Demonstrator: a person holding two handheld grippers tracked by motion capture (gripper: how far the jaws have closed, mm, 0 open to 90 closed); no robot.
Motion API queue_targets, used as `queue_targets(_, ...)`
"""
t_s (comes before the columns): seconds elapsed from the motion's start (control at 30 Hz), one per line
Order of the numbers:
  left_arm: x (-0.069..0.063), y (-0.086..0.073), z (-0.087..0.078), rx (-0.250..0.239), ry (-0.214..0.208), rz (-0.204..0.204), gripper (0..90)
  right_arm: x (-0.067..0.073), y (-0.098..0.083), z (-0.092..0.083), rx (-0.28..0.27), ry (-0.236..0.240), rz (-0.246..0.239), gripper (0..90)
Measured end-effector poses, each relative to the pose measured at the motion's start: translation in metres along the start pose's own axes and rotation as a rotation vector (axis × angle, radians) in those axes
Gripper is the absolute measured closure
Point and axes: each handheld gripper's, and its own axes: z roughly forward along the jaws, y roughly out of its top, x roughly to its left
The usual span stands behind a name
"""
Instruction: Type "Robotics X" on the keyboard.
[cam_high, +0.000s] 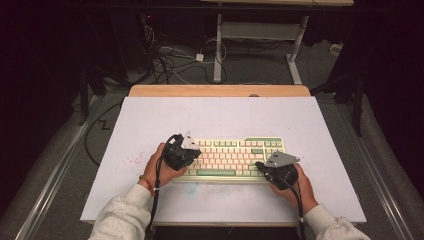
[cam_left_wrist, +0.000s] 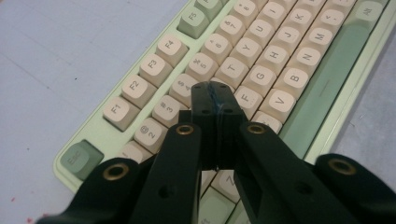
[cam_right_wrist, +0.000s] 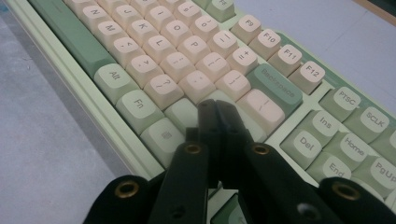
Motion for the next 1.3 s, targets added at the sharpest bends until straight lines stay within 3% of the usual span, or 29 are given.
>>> queue_targets(0.27,0.0,0.012,0.018,0.028,-0.004,0.01,87.2,0.0,0.0,0.0,0.002,-0.002,-0.003,90.0)
queue_targets(0.73,-0.002,0.017,0.027,0.049,-0.008,0.018,86.4,0.0,0.0,0.0,0.002,-0.001,-0.008,90.0)
queue_targets(0.77,-0.002,0.017,0.029,0.068,-0.006,0.022,86.7,0.0,0.0,0.0,0.002,-0.001,-0.007,90.0)
queue_targets(0.87,-0.003,0.016,0.03,0.057,-0.006,0.025,87.3,0.0,0.0,0.0,0.001,0.003,-0.005,90.0)
queue_targets(0.93,-0.006,0.017,0.028,0.061,0.011,0.045,86.7,0.0,0.0,0.0,0.003,0.001,-0.007,90.0)
queue_targets(0.97,-0.008,0.018,0.022,0.025,0.014,0.045,86.6,0.0,0.0,0.0,0.001,0.003,-0.008,90.0)
queue_targets(1.1,-0.008,0.018,0.01,-0.017,0.029,0.052,86.1,-0.001,0.001,-0.001,0.0,0.005,-0.008,90.0)
queue_targets(1.3,-0.01,0.011,-0.01,-0.093,0.058,0.075,75.2,-0.006,0.005,-0.015,-0.043,-0.002,0.013,90.0)
